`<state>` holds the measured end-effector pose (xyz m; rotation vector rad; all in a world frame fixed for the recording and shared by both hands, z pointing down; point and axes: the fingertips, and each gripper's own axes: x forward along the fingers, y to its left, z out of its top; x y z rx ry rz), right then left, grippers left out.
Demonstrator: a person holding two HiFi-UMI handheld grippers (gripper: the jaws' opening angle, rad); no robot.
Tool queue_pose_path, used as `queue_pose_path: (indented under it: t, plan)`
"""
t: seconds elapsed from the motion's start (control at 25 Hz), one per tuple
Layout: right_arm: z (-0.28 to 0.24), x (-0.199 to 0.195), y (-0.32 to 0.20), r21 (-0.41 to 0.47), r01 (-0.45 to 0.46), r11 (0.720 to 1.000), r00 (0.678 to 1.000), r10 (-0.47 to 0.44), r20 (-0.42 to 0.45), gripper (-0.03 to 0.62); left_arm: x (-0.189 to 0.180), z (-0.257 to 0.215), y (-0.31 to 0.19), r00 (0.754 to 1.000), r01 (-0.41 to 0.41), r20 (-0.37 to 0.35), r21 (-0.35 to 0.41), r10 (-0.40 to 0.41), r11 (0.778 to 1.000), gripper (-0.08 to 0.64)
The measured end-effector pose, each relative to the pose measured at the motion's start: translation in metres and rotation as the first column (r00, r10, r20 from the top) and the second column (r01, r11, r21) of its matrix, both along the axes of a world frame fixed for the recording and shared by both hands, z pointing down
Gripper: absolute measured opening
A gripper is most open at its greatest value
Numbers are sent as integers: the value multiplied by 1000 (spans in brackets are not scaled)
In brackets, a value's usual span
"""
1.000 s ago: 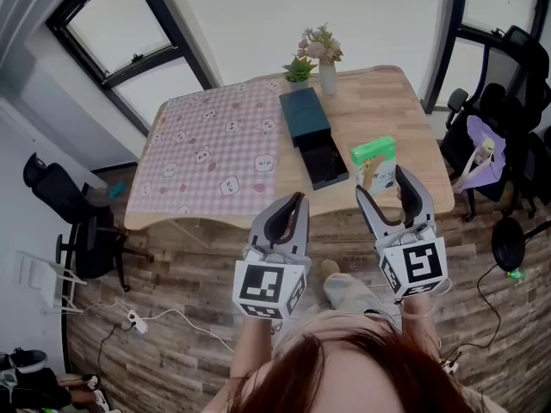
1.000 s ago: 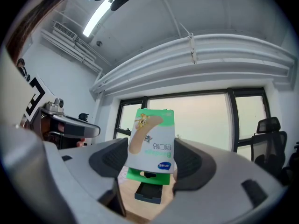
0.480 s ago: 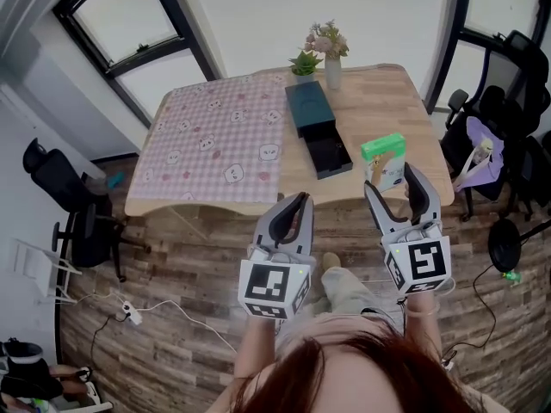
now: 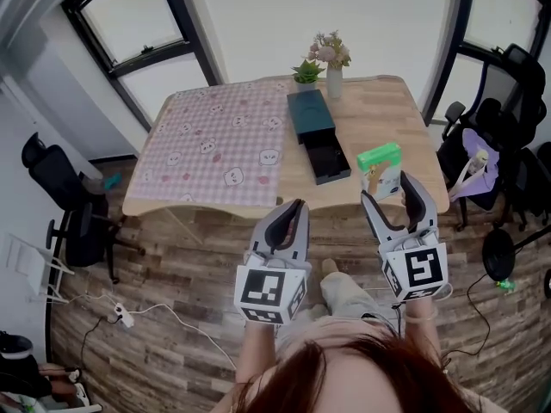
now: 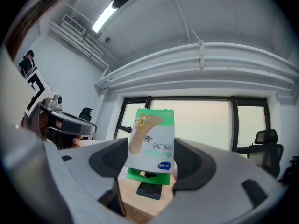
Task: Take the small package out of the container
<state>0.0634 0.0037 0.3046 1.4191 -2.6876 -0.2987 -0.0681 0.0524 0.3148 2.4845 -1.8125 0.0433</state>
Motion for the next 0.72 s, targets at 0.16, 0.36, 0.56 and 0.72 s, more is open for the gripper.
queue_pose_path:
  t: [0.16, 0.36, 0.56, 0.72]
  plan:
    - [-3, 1, 1, 13, -4, 1000, 1000, 4, -20, 305, 0, 0, -5, 1000, 1, -20, 5, -1, 1000, 17]
    - [0, 14, 12, 22, -9, 1000, 1000, 9, -14, 307, 9, 5, -6, 999, -9, -31, 3, 9, 1000, 17]
    - [4, 15, 13, 9, -7, 1000, 1000, 7, -2, 305, 14, 7, -6, 999, -22, -24, -4, 21, 1000, 17]
    - [5, 12, 11, 5, -3, 1000, 1000, 3, -2, 305, 12, 8, -6, 999, -16, -28, -6, 16, 1000, 17]
